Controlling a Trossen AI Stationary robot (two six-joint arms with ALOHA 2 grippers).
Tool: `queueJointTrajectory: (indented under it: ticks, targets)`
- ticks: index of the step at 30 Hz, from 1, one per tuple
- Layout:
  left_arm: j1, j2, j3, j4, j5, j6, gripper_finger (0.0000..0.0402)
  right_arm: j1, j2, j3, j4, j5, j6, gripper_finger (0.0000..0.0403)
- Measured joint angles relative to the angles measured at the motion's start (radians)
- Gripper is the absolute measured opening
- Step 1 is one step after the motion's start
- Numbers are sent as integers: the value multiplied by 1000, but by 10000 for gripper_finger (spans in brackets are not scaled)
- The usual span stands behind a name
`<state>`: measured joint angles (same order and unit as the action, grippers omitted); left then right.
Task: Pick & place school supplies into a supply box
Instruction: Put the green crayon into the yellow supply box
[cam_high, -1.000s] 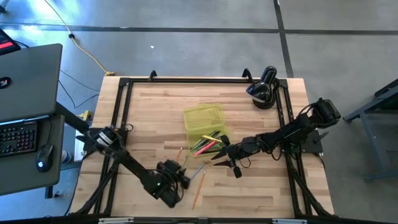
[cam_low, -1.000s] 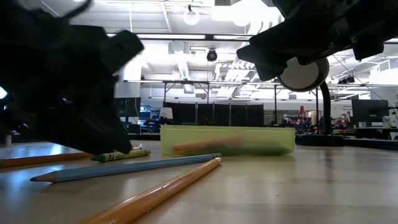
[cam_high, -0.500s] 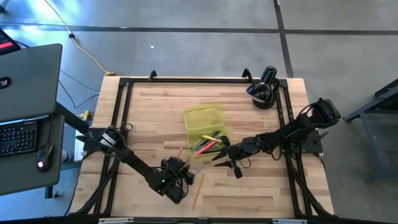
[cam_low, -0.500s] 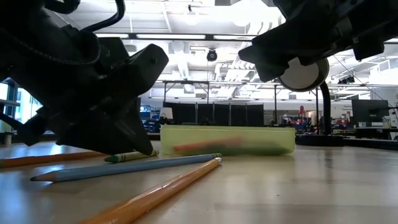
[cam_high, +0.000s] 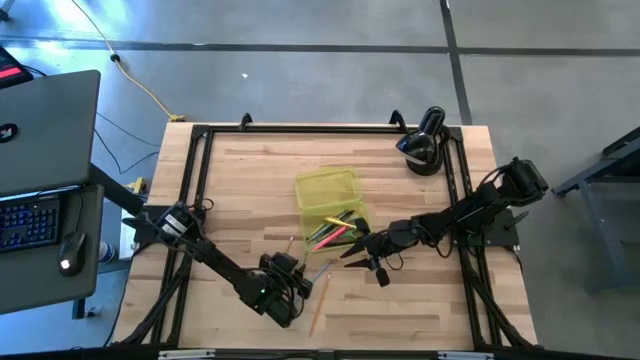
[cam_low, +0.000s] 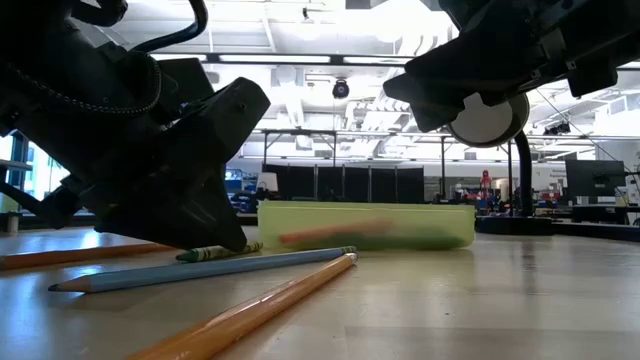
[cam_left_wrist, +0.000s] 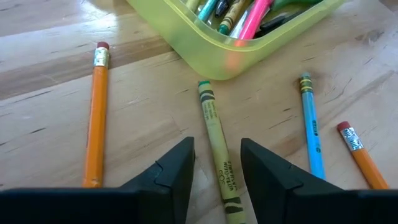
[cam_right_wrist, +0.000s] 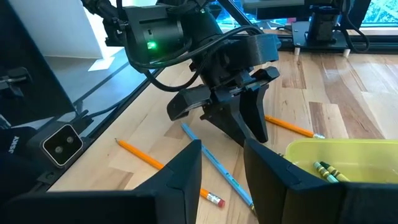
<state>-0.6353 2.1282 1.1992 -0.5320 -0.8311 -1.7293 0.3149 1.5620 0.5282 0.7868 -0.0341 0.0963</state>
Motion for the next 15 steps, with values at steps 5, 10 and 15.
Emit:
queueJointTrajectory:
  ticks: [5, 10, 15]
  targets:
    - [0, 32, 0, 16, -58, 24, 134, 0, 0, 0, 0, 0, 0, 99]
    - [1, 40, -3, 43, -81, 126, 92, 0, 0, 0, -4, 0, 0, 99]
    - [1, 47, -3, 51, -107, 154, 57, 0, 0, 0, -4, 0, 0, 99]
